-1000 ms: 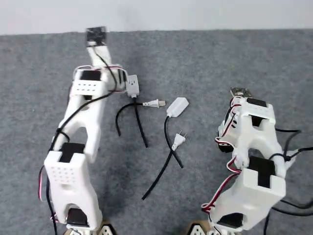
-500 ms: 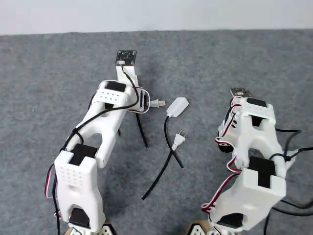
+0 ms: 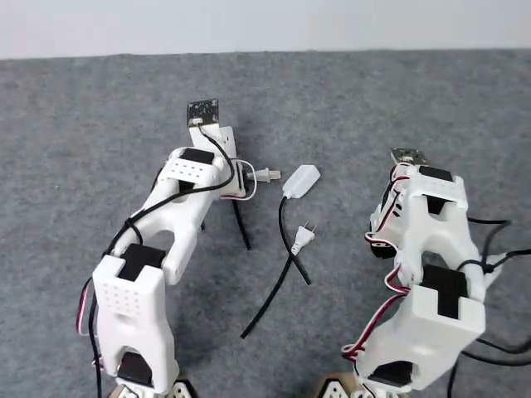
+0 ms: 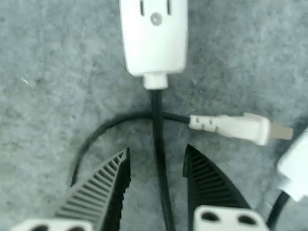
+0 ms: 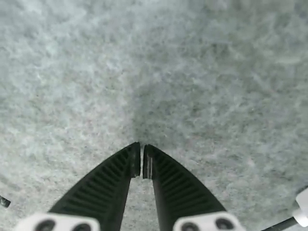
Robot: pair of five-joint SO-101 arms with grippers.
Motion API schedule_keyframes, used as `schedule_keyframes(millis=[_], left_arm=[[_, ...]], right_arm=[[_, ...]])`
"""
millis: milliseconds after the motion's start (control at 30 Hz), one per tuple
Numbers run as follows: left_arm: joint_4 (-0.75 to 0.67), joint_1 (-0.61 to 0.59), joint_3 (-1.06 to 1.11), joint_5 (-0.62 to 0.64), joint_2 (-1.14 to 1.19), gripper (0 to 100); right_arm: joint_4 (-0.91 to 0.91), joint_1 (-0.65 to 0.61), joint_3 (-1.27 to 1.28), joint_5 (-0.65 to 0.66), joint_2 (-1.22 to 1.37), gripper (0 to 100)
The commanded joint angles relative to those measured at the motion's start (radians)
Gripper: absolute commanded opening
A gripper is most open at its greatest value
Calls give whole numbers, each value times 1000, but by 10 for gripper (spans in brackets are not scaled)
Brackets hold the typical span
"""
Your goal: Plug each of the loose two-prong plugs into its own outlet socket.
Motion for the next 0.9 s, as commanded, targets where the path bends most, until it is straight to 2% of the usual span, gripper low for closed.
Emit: schedule_keyframes(millis=[0, 100, 133, 567, 700, 867], left_arm=[[26, 17, -8, 15, -11, 155], [38, 15, -8, 14, -11, 21], [43, 18, -7, 14, -11, 4], [361, 43, -74, 8, -44, 12], [427, 38, -44, -26, -178, 12], [428, 35, 160, -51, -457, 12]], right_arm=[[-4, -2, -2, 12, -10, 15], [-4, -4, -5, 12, -10, 15], [-4, -4, -5, 12, -10, 15], [-8, -7, -5, 12, -10, 15], [-10, -7, -5, 12, -8, 15], [-10, -8, -5, 12, -8, 15]])
